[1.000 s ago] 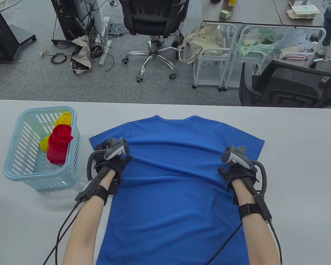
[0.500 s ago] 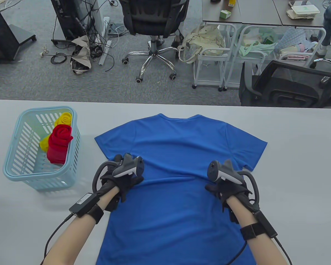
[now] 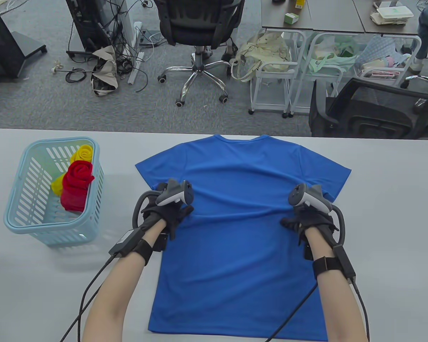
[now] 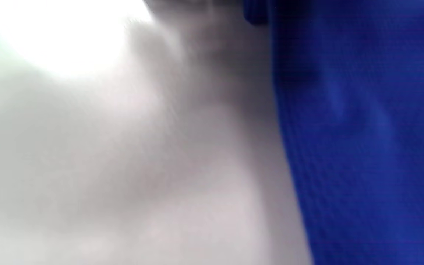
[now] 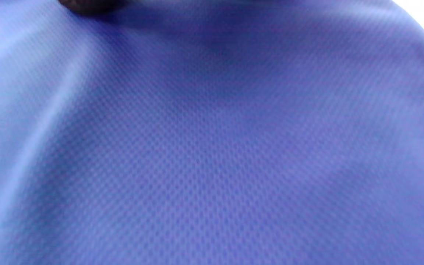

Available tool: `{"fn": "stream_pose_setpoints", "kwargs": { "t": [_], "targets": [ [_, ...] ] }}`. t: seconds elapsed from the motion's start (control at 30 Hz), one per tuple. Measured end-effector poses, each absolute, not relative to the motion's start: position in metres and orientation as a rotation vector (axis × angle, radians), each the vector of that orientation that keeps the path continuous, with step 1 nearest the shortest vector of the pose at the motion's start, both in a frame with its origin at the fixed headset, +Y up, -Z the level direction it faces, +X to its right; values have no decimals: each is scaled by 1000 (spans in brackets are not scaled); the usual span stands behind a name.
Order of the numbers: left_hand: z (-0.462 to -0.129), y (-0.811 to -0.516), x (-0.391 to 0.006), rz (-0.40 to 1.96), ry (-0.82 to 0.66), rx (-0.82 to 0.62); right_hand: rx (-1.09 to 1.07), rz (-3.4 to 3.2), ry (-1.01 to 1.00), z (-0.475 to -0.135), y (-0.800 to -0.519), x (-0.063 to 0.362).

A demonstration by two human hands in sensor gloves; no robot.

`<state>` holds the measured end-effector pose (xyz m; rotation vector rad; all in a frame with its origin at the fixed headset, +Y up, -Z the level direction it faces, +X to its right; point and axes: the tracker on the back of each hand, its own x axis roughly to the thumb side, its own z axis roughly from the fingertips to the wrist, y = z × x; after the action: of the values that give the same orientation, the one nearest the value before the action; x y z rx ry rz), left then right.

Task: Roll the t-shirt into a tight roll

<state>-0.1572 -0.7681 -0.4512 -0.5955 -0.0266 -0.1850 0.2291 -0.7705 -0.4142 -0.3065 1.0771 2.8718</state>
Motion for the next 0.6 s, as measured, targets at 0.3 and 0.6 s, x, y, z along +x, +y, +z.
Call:
{"fn": "stream_pose_setpoints", "kwargs": {
  "t": [0.3,0.6],
  "targets": [
    [-474,-752,-198,-231,67,-556,211,3008,944,-360,-747,124],
    [-503,-770,-209,-367,101,-556,512,3067,1114,-309,-779,44]
  ]
}}
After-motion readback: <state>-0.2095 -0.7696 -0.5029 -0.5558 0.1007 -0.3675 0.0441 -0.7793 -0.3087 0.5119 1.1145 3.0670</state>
